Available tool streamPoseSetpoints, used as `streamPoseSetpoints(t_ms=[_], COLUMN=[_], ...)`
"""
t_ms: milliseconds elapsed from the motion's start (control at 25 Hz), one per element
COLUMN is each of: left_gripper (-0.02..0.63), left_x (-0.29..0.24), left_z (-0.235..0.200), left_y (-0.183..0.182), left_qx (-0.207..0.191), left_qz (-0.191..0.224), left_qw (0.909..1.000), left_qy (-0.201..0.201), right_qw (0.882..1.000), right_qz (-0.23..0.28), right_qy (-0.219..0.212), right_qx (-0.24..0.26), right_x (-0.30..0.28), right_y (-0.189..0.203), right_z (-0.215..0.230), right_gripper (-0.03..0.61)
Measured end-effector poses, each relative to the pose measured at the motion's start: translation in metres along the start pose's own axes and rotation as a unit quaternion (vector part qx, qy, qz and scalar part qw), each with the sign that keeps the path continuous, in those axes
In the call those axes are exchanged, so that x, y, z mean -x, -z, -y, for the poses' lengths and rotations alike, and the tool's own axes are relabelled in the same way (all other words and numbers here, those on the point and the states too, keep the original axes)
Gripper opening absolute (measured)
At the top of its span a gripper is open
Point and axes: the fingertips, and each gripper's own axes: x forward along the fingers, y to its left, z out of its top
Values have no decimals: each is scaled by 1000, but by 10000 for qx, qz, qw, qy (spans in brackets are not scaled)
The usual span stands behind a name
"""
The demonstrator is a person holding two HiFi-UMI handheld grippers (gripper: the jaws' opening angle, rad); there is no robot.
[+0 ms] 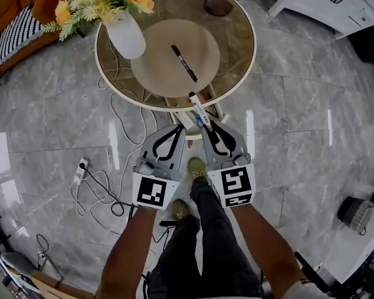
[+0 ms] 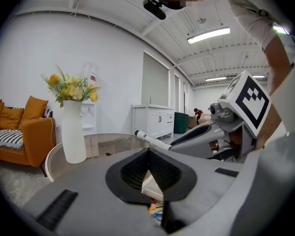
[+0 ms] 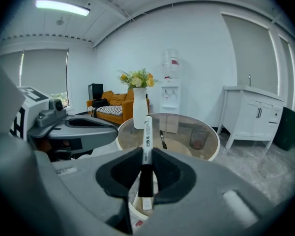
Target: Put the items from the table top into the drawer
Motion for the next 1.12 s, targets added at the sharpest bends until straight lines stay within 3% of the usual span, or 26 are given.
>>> streamPoseSetpoints(t_ms=[480, 800, 1120], left_gripper=[0, 0, 0], left_x=[51, 24, -12], left_z=[33, 42, 48], left_y=[-9, 2, 53], left_qx=[141, 96, -37], left_qz=[27, 59, 137], left_qw=[9998, 9988, 9977], left_qy=[-121, -469, -658], right_qw=[9990, 9943, 9863], right_qz=[-404, -767, -1048], right_qy=[-96, -530, -859], right_qx=[179, 515, 940], right_x=[62, 54, 13], right_y=[37, 79, 136], right_z=[-33, -13, 14], right_gripper=[66, 66, 66])
